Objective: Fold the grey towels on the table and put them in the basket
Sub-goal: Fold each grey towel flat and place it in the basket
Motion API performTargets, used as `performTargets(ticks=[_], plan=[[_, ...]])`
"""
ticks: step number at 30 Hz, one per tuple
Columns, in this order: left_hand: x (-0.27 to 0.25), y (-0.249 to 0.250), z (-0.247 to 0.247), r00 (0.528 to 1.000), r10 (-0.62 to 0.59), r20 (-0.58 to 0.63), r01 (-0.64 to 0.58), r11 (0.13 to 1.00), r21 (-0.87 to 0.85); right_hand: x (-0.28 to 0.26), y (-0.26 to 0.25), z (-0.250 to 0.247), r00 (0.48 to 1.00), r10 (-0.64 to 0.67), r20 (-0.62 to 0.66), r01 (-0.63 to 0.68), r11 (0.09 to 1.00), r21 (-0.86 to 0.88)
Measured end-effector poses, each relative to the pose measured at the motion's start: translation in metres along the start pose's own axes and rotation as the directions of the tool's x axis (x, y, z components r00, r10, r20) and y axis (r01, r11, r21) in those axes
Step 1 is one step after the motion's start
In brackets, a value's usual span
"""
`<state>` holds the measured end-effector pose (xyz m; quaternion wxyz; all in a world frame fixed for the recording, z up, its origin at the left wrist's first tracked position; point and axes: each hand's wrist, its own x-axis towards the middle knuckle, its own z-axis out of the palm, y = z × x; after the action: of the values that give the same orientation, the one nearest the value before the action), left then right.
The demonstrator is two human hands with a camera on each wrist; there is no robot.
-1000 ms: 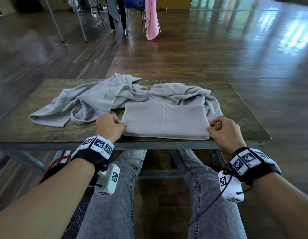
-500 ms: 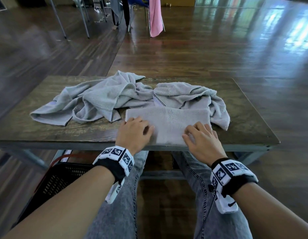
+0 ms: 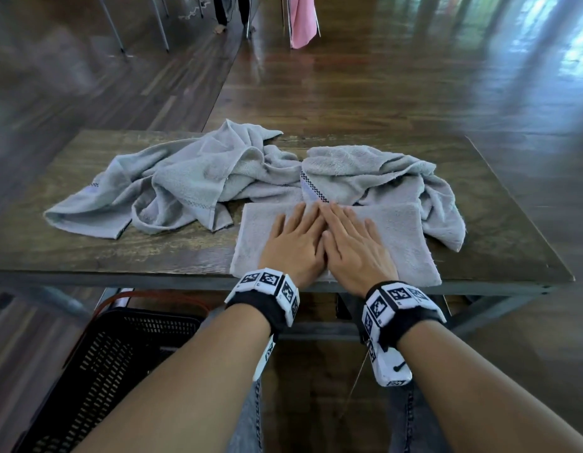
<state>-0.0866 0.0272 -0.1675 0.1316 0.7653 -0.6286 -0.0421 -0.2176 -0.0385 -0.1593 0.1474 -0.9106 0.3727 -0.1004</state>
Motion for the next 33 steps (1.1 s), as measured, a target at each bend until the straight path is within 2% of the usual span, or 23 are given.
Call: performTargets(ticks=[10, 16, 33], plan=[[-0.004, -0.004, -0.009, 0.997, -0.048, 0.058, 0.048, 0.999, 0.007, -0.001, 0.006, -0.006, 0.997, 0.048, 0.053, -0.044, 0.997, -0.071], [-0.008, -0.009, -0.01, 0.995, -0.092, 0.049, 0.091, 0.996, 0.013, -0.002, 0.013, -0.009, 0.992, 0.1, 0.081, -0.09, 0.989, -0.118], [-0.022, -0.028, -0.025, 0.977, -0.188, 0.106, 0.182, 0.981, 0.062, -0.023, 0.042, -0.026, 0.96, 0.273, 0.066, -0.261, 0.953, -0.155]])
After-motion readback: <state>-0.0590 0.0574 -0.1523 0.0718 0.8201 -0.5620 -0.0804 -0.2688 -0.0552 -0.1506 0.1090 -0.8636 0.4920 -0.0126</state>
